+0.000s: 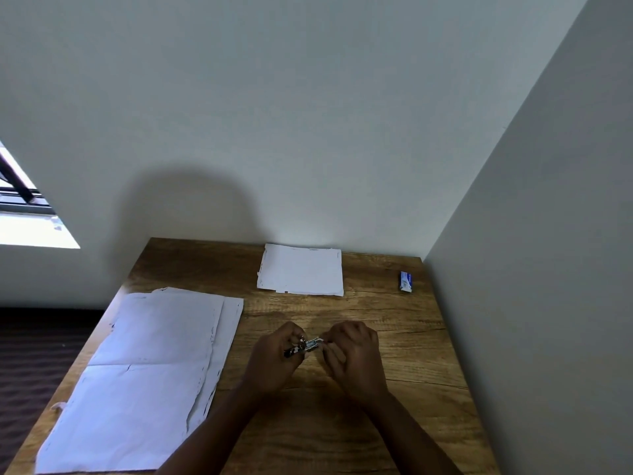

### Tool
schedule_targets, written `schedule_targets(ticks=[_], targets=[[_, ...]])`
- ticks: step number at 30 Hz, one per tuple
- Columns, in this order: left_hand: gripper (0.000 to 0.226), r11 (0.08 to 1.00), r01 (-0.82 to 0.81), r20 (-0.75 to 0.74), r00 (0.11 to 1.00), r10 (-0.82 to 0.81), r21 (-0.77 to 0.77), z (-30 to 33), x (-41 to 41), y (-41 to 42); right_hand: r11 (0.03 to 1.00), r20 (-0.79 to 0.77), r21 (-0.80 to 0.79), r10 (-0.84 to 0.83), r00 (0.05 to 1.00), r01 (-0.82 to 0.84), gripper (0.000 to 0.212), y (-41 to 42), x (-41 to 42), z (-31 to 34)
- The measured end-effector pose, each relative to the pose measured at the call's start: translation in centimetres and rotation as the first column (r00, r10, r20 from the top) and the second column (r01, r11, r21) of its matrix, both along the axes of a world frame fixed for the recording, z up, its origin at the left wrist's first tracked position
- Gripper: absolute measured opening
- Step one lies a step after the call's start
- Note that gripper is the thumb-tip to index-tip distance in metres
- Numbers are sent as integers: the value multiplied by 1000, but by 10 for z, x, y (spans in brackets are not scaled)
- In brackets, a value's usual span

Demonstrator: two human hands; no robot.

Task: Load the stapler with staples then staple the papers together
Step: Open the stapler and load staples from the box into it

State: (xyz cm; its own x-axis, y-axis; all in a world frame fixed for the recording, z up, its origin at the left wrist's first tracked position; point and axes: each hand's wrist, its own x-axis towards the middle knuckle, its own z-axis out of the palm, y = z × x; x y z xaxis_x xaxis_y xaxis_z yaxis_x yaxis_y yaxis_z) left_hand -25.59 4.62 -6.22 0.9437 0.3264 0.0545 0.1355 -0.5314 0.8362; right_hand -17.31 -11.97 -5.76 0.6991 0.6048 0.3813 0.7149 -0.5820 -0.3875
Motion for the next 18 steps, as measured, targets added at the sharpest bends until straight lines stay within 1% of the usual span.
schedule_targets(ticks=[2,3,6,9,14,18], targets=[[24,1000,8,2,1000,-8,24,0,1,-3,993,-104,29,-115,988,119,8,7,-3,3],[22,999,11,5,1000,-11,32,0,1,-4,985,-137,3,-173,975,175,6,11,-4,4],[22,999,14,14,1000,-14,42,1,3,-8,948,-167,-113,-313,935,297,14,17,-5,5],[22,999,13,22,1000,-15,52,2,4,-10,931,-189,-142,-360,914,337,19,21,-6,7],[21,998,-2,29,1000,0,61,1,5,-13,877,-174,-222,-465,868,426,24,28,-9,15],[21,997,-3,43,999,0,78,-1,6,-12,879,-185,-224,-462,867,421,20,32,-9,16]])
